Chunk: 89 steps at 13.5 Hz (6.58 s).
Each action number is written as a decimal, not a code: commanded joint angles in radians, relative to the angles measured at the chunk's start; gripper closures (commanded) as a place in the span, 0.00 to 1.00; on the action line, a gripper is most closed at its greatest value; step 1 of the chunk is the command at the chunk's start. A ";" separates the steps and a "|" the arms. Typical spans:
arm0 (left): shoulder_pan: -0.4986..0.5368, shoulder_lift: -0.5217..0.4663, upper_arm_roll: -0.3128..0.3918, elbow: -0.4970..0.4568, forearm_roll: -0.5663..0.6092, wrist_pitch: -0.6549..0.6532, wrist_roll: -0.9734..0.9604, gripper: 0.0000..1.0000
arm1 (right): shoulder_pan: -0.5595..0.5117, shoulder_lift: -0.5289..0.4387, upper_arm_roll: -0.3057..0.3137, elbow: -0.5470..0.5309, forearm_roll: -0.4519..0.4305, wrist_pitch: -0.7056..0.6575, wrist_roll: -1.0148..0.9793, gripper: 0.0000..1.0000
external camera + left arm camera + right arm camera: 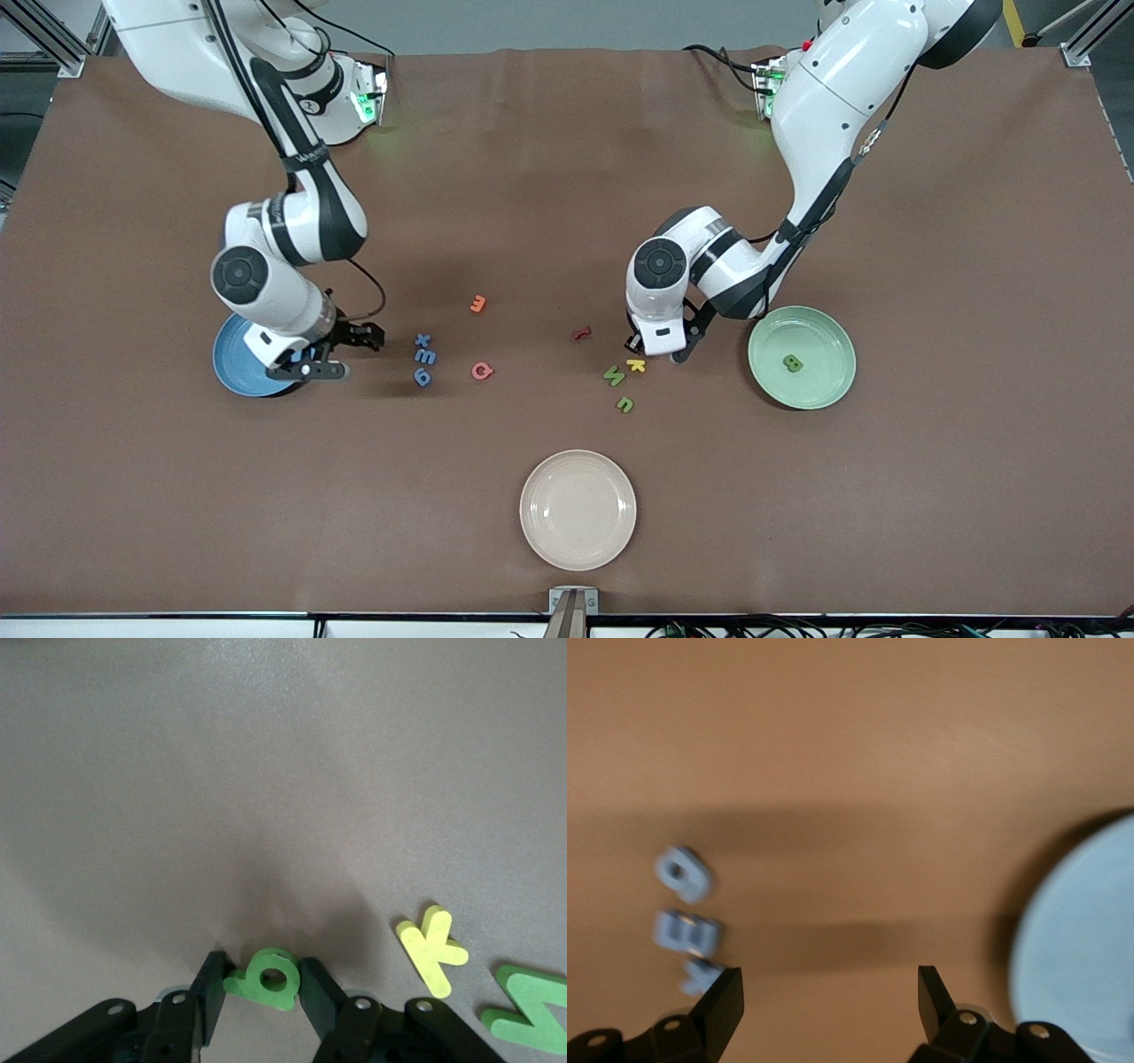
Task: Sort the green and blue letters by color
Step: 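Drop the 9 on the green plate while the right gripper grasps blue E, then carry the E onto the blue plate while the left gripper grasps green N, then drop the N on the green plate while the right gripper reaches blue M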
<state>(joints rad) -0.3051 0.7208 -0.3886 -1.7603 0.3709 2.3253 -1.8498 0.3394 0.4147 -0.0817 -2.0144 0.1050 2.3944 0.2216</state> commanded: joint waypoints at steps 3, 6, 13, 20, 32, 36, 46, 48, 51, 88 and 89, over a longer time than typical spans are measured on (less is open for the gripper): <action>0.081 -0.116 -0.004 -0.019 0.020 -0.007 0.101 1.00 | 0.052 0.217 -0.009 0.236 0.055 -0.021 0.116 0.12; 0.153 -0.156 -0.006 -0.019 0.020 -0.109 0.249 0.99 | 0.064 0.225 -0.009 0.252 0.055 -0.024 0.140 0.13; 0.362 -0.153 -0.007 -0.044 0.020 -0.135 0.555 0.94 | 0.118 0.262 -0.009 0.264 0.055 -0.021 0.199 0.15; 0.379 -0.162 -0.010 -0.039 0.020 -0.164 0.584 0.01 | 0.122 0.269 -0.010 0.266 0.050 -0.015 0.191 0.48; 0.108 0.070 -0.098 0.312 0.003 -0.169 0.318 0.10 | 0.074 0.178 -0.024 0.319 0.041 -0.258 0.176 0.80; 0.005 0.182 -0.089 0.445 0.005 -0.159 0.164 0.15 | -0.037 0.024 -0.026 0.171 0.035 -0.284 -0.084 0.80; -0.108 0.272 0.020 0.502 0.003 -0.113 0.127 0.31 | -0.235 -0.093 -0.032 -0.167 0.032 -0.061 -0.479 0.80; -0.107 0.276 0.031 0.501 0.005 -0.113 0.133 0.36 | -0.244 -0.088 -0.032 -0.184 0.032 -0.032 -0.495 0.79; -0.114 0.290 0.047 0.502 0.005 -0.113 0.138 0.41 | -0.267 -0.082 -0.032 -0.185 0.027 -0.029 -0.538 0.79; 0.580 -0.127 -0.139 -0.137 0.023 -0.037 0.639 0.96 | 0.155 0.170 -0.024 0.109 0.012 0.071 0.343 0.13; 0.586 -0.129 -0.139 -0.137 0.023 -0.040 0.641 0.96 | 0.155 0.171 -0.024 0.109 0.012 0.071 0.341 0.18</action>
<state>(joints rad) 0.2535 0.6346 -0.5170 -1.8555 0.3755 2.2757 -1.2247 0.4809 0.5733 -0.0980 -1.9244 0.1173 2.4649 0.5446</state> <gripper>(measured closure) 0.652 0.119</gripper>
